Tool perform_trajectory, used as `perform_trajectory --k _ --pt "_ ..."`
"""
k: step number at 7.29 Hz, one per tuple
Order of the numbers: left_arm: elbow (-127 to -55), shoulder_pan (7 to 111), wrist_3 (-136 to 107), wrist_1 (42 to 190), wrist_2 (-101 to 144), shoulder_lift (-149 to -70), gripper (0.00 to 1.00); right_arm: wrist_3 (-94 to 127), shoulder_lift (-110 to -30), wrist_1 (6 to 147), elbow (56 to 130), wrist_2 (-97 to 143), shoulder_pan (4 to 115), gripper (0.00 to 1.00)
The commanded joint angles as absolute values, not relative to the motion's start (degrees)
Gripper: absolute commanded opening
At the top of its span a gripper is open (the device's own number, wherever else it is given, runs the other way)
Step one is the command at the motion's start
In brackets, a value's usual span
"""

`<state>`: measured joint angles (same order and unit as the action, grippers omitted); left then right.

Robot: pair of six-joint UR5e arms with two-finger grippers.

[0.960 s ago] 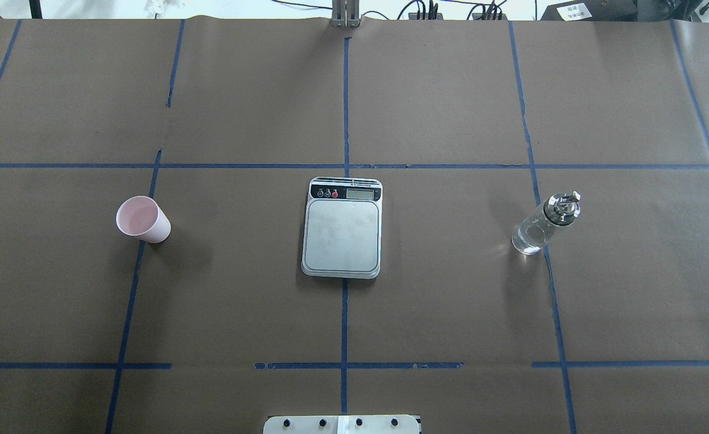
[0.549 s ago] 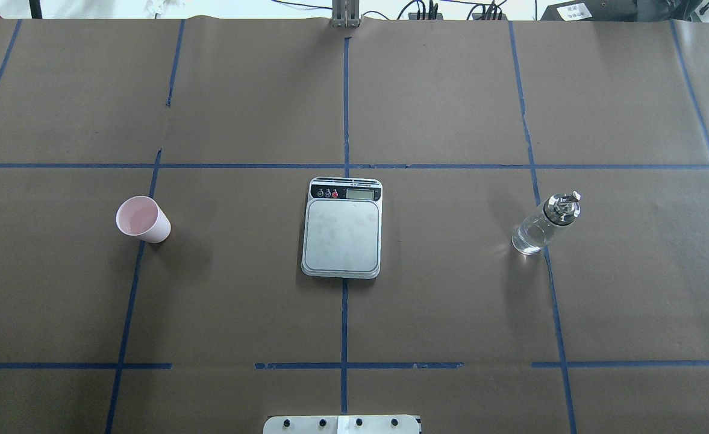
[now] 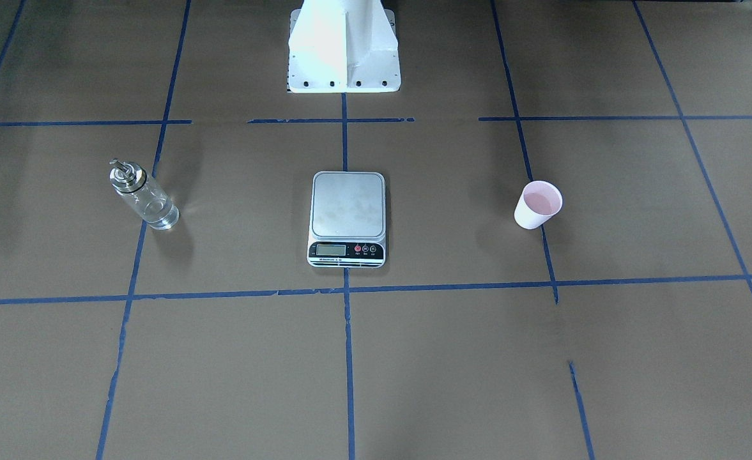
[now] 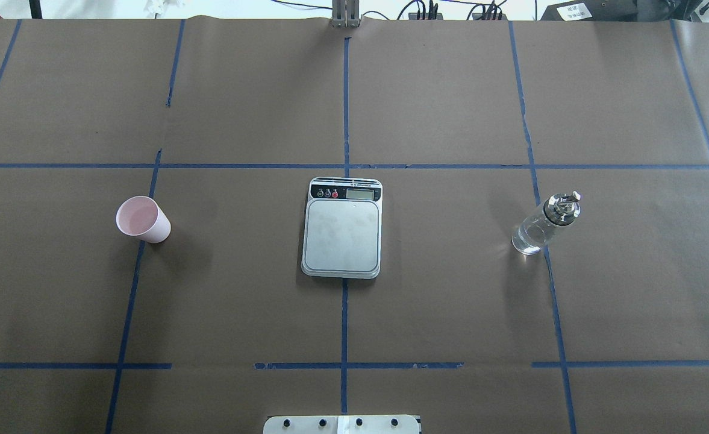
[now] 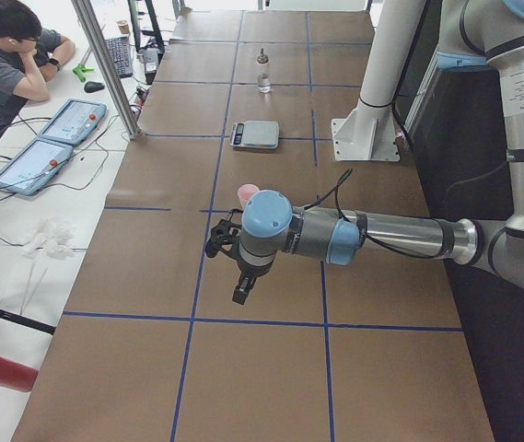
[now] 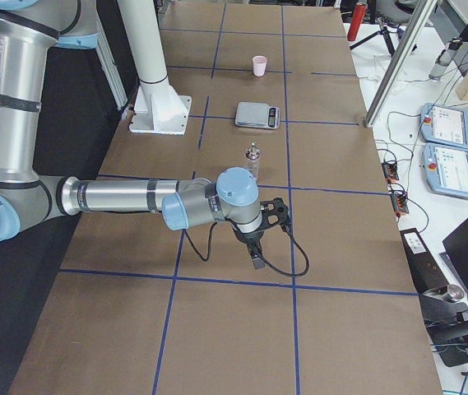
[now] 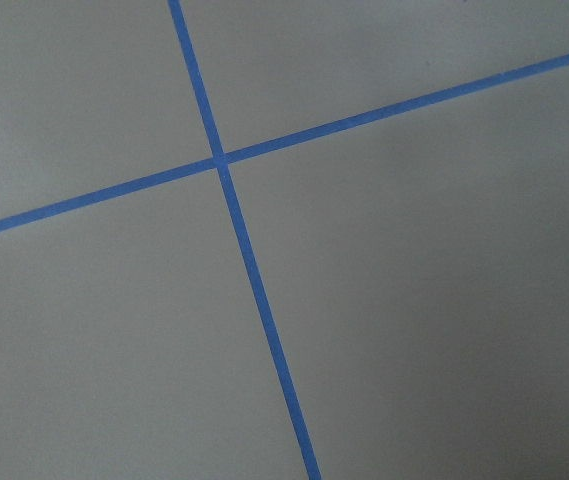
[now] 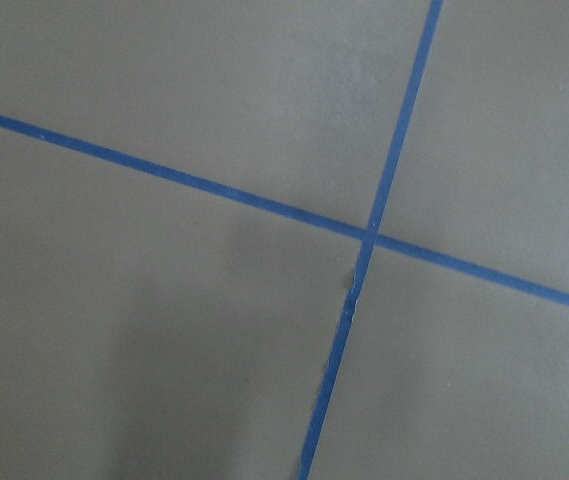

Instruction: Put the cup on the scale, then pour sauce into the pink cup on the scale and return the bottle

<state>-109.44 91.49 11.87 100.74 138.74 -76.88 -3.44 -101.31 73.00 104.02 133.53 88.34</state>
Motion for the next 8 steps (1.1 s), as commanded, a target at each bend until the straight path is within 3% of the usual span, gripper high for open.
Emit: perform_trajectory --k 1,3,5,8 --pt "-111.62 91.49 11.78 113.21 139.56 -77.95 1.0 -2.99 -97.93 67.06 101.18 132.81 88.33 1.0" --pt "-105.68 91.49 11.51 132.64 141.48 -80.68 1.0 -0.45 -94.66 65.93 96.86 134.38 88.33 1.0" --pt "-103.54 91.41 4.01 134.12 146.84 -81.65 1.0 -0.35 -94.74 65.22 96.68 134.65 88.42 1.0" --pt "-107.13 87.49 -14.51 136.75 153.42 -82.35 1.0 4.9 -94.83 63.2 97.56 134.65 88.42 1.0"
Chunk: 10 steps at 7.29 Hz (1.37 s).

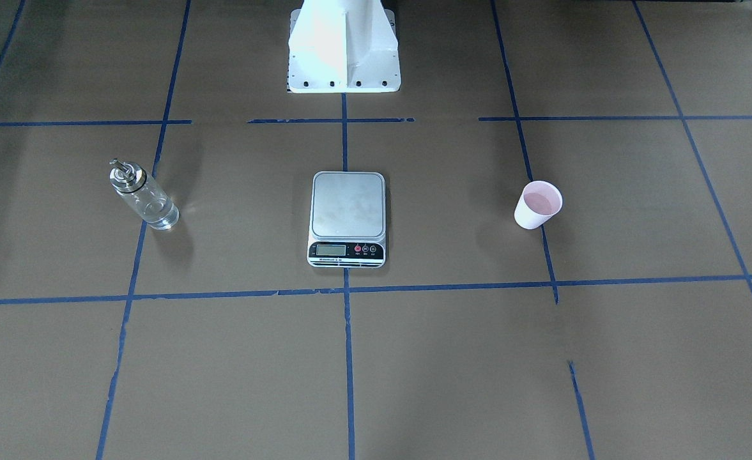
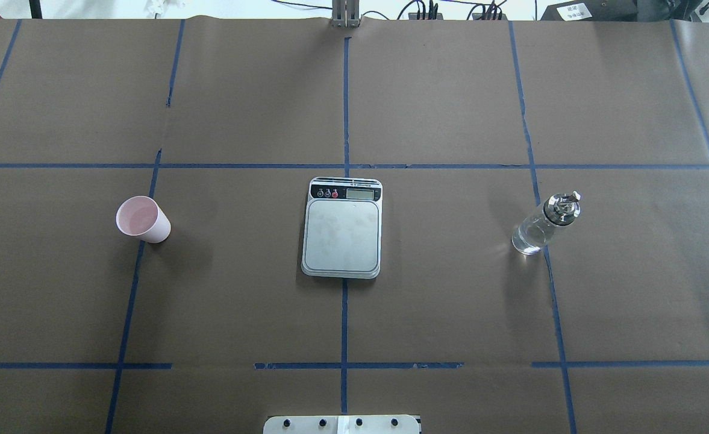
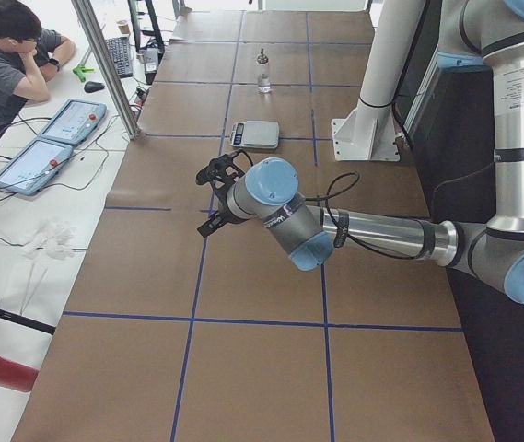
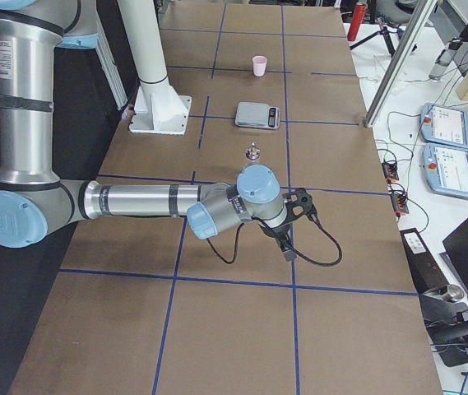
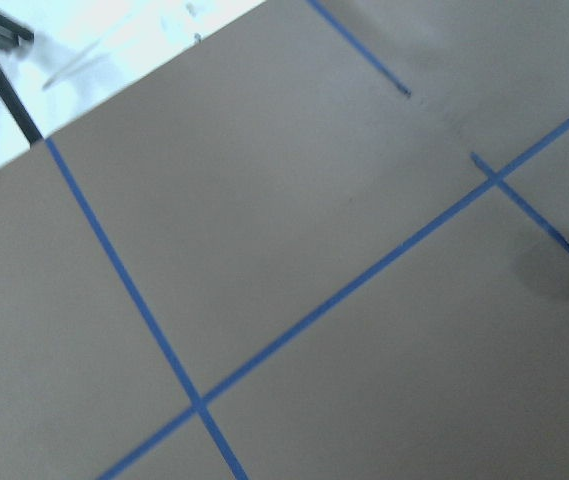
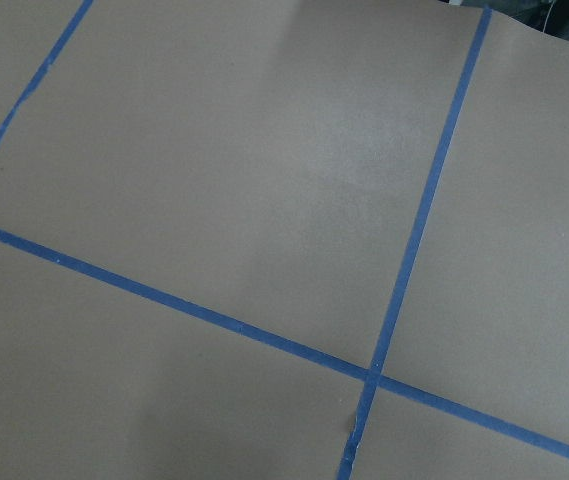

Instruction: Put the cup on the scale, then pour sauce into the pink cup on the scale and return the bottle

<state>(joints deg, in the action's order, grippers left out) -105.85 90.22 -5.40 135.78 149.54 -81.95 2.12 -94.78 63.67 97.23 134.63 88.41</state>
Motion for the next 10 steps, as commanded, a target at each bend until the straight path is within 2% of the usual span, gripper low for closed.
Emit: perform_trajectory --k 1,4,5,6,7,10 --pt "-108.36 83.97 -21.46 138.15 152.33 -82.44 1.0 5.1 -95.27 62.06 97.56 134.65 88.42 1.0" --pt "-113.72 65.38 -43.7 138.34 121.65 -82.18 0.99 5.1 -95.97 60.82 97.29 134.65 88.42 1.0" --pt "-113.82 59.56 -49.86 138.34 115.98 -82.18 0.85 5.01 -96.5 60.73 97.38 134.65 88.42 1.0" --pt "-113.73 54.54 -55.75 138.08 111.14 -82.09 0.66 5.01 -97.03 60.38 97.64 134.65 88.42 1.0" --pt "-113.3 49.79 -59.99 137.82 106.05 -81.83 0.58 5.1 -97.73 58.73 97.21 134.65 88.42 1.0" --pt "-111.54 38.87 -68.98 137.64 96.88 -82.09 0.57 5.18 -98.7 57.92 97.47 134.74 88.42 1.0"
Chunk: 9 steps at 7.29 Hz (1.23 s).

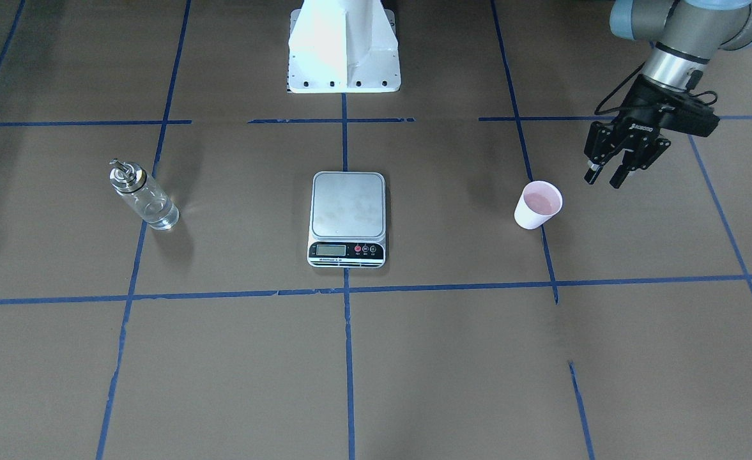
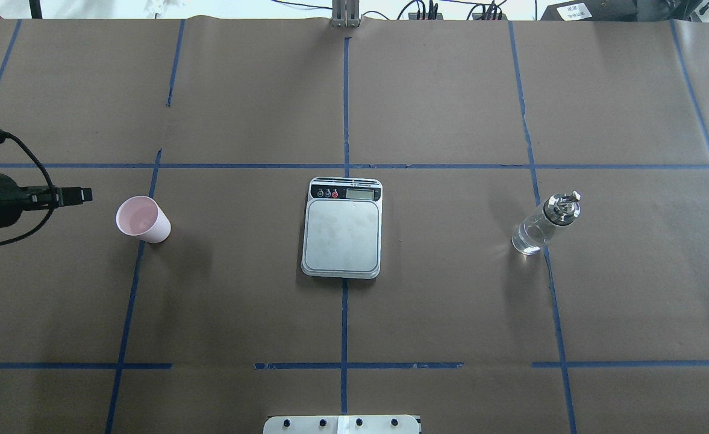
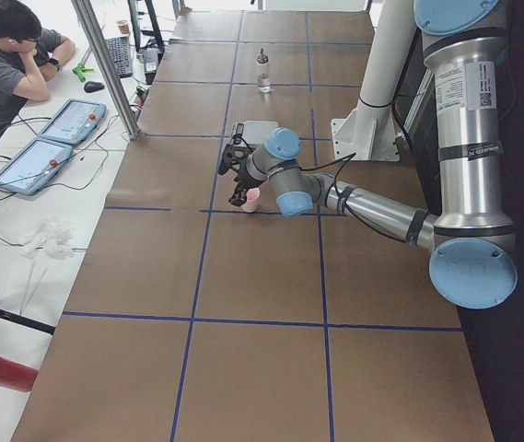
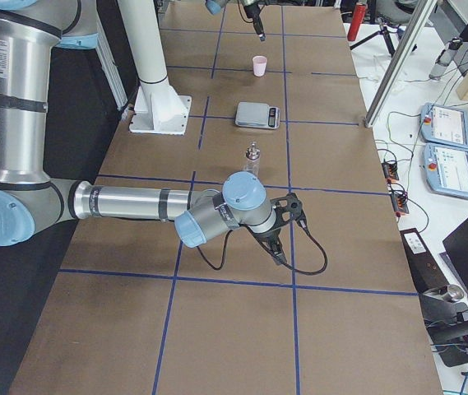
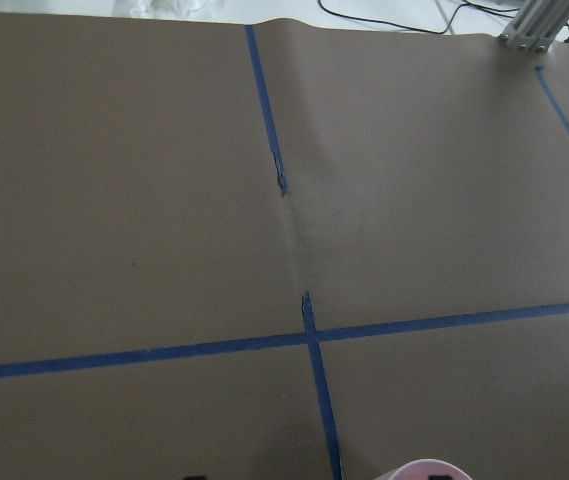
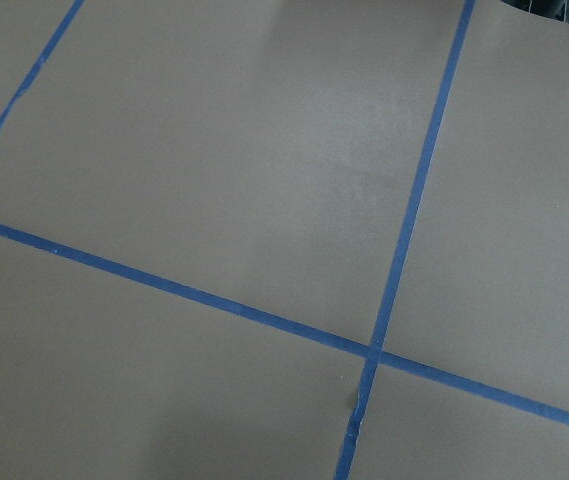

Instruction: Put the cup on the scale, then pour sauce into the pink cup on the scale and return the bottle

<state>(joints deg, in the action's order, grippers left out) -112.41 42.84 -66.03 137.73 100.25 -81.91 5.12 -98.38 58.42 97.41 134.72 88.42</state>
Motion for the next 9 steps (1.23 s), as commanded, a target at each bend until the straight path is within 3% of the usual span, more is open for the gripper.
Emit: perform_trajectory --k 1,6,9 --pt "-110.58 38.33 -69.43 137.64 95.99 -82.44 0.57 5.19 -98.7 57.83 97.47 134.74 88.42 1.0" --pt "-108.02 36.75 -69.87 134.47 94.23 -86.22 0.52 5.1 -99.31 57.74 97.56 134.74 88.42 1.0" --pt "-107.23 36.04 -69.87 134.47 93.17 -86.75 0.32 5.19 -99.4 56.95 97.38 134.74 88.42 1.0"
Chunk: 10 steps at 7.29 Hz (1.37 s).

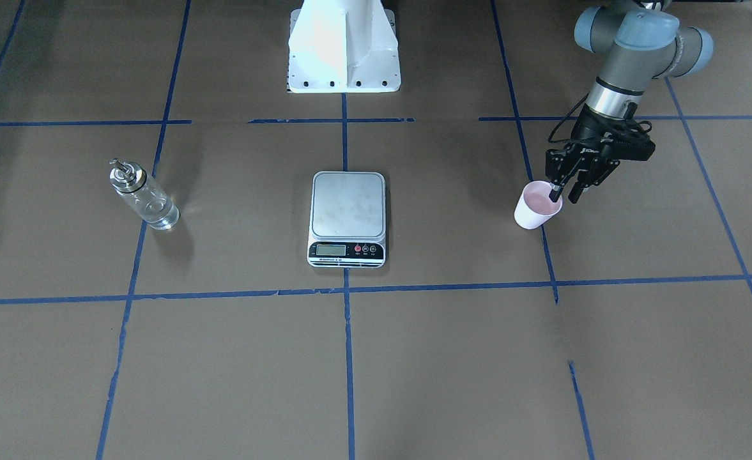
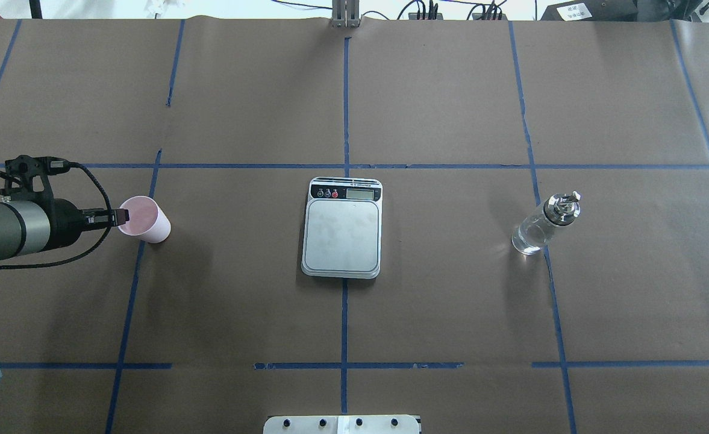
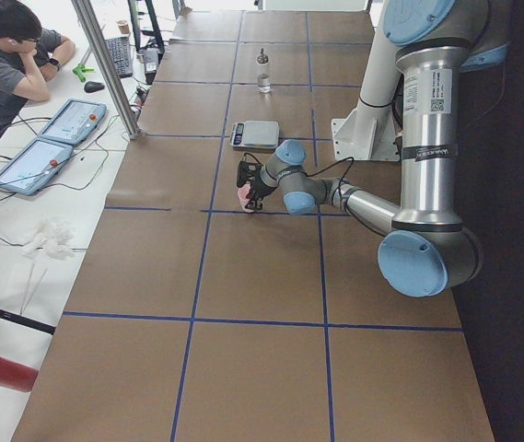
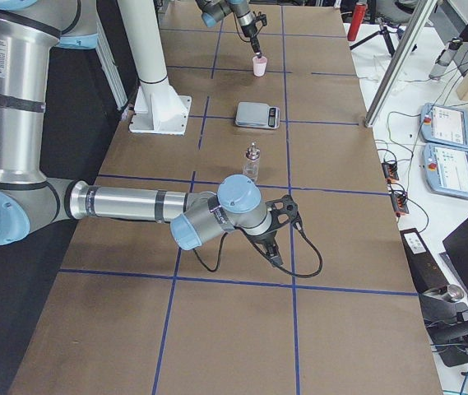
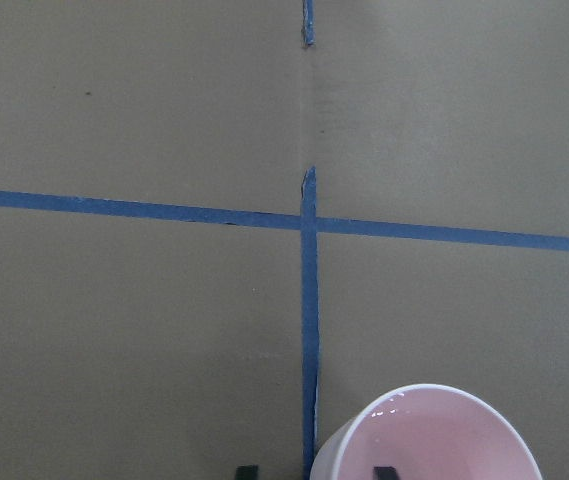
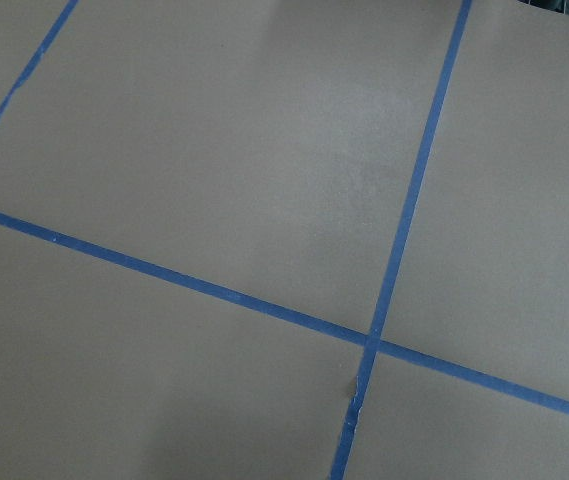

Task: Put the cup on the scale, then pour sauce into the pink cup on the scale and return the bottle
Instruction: 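Move the left gripper to the pink cup and grasp it, then carry the pink cup with the left gripper over the scale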

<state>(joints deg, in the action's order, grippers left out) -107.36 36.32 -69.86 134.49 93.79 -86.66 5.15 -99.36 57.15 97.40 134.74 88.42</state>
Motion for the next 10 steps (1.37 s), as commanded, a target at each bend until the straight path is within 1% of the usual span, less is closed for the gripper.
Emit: perform_trajectory --k 1,2,4,6,7,8,9,10 --pt "-107.31 36.04 -69.87 134.47 93.16 -86.75 0.07 5.1 -99.4 56.95 97.3 134.74 88.42 1.0" --pt "-107.66 36.04 -69.87 134.47 93.16 -86.75 0.0 5.18 -99.4 56.95 97.29 134.74 88.42 1.0" --pt "-108.28 36.04 -69.79 134.21 93.25 -87.1 0.0 5.19 -99.4 56.95 97.47 134.74 88.42 1.0" --pt "-108.46 36.12 -69.79 130.01 93.25 -90.94 0.0 5.19 -99.49 56.95 97.47 134.74 88.42 1.0" --pt "-110.28 36.04 -69.87 125.12 93.25 -93.92 0.0 5.19 -99.49 56.87 97.47 134.74 88.42 1.0" --pt "-112.13 36.04 -70.48 116.89 93.16 -99.26 0.0 5.19 -99.41 56.95 97.47 134.74 88.42 1.0" --pt "-112.5 35.08 -74.49 106.71 92.21 -107.06 0.0 5.19 -99.4 56.95 97.47 134.74 88.42 1.0" --pt "-111.89 30.63 -79.23 95.65 89.59 -115.93 0.0 5.19 -99.49 56.95 97.47 134.74 88.42 1.0"
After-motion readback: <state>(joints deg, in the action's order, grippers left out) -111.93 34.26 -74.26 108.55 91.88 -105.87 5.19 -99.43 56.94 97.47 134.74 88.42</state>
